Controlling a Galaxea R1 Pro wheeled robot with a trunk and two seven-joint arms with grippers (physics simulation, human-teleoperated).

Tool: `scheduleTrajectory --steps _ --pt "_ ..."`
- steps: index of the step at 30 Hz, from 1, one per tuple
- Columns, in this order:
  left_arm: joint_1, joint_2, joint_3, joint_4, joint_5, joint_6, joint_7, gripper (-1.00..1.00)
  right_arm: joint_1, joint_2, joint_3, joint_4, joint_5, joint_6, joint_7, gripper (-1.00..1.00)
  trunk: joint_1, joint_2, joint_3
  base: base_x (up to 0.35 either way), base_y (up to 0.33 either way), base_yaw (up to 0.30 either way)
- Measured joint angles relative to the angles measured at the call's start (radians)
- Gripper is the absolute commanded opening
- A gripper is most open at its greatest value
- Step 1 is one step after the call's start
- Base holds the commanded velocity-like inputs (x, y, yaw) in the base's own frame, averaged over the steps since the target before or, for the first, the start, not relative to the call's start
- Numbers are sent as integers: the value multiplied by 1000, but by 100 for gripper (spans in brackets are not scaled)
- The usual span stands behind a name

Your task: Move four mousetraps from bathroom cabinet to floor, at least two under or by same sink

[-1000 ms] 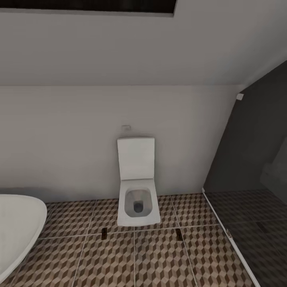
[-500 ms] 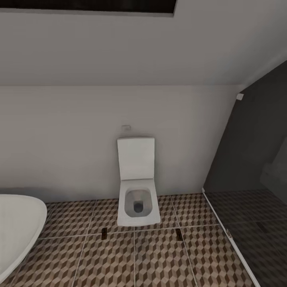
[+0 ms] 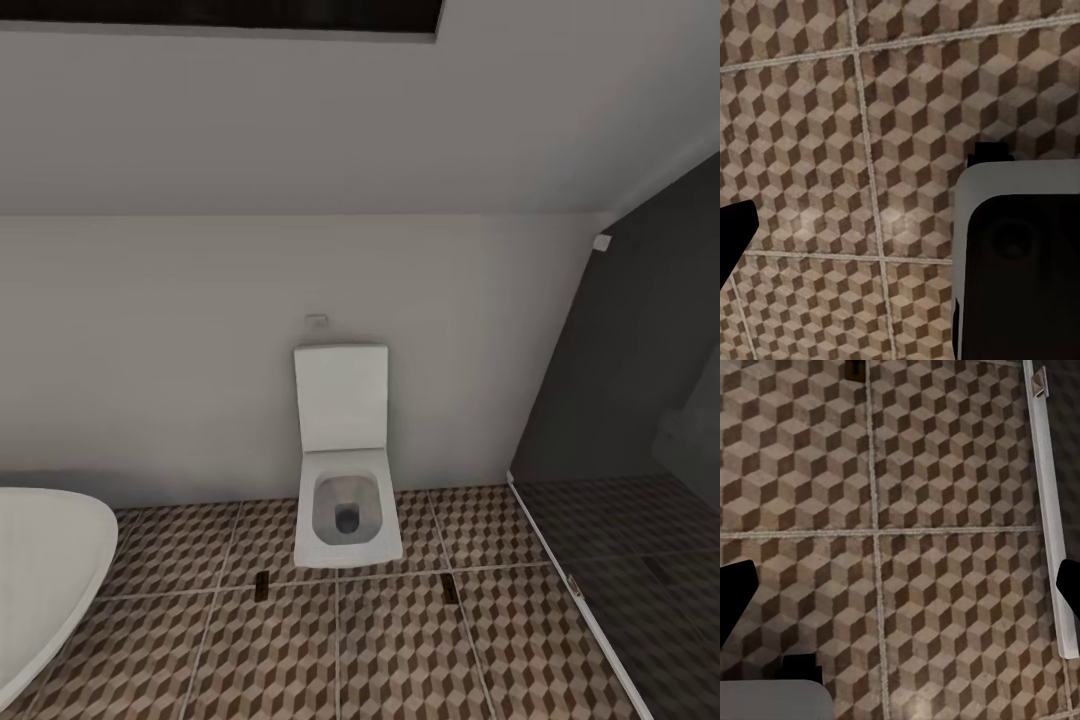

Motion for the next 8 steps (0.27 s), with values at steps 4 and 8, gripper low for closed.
scheduleTrajectory --steps 4,8 --pt "0 0 0 0 0 0 0 100 0 0 0 0 0 0 0 100 0 0 0 0 0 0" --pt "0 0 0 0 0 0 0 100 0 0 0 0 0 0 0 100 0 0 0 0 0 0"
